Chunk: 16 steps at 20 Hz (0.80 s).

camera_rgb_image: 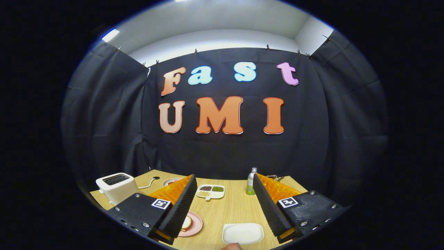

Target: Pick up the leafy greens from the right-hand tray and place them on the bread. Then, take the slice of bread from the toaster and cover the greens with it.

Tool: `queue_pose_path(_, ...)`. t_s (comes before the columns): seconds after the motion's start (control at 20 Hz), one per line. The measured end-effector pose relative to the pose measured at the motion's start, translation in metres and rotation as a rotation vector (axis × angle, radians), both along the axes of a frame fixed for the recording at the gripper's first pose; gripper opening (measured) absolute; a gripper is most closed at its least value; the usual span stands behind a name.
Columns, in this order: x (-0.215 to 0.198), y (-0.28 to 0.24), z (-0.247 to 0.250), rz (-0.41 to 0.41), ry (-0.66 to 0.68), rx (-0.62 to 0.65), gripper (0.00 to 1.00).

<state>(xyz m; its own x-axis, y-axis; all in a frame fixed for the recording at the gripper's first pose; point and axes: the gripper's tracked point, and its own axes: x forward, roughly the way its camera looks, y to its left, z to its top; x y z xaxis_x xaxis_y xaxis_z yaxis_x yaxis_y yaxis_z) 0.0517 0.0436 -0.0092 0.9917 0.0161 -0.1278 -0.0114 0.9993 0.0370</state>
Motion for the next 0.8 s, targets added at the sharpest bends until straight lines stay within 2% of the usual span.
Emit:
queue_pose_path(0.45, -0.017, 0.005, 0.017, -0.001, -0.107, -0.041, 0.97)
queue_pose_path(0.8, -0.022, 0.017, 0.022, 0.026, -0.099, -0.023, 0.97)
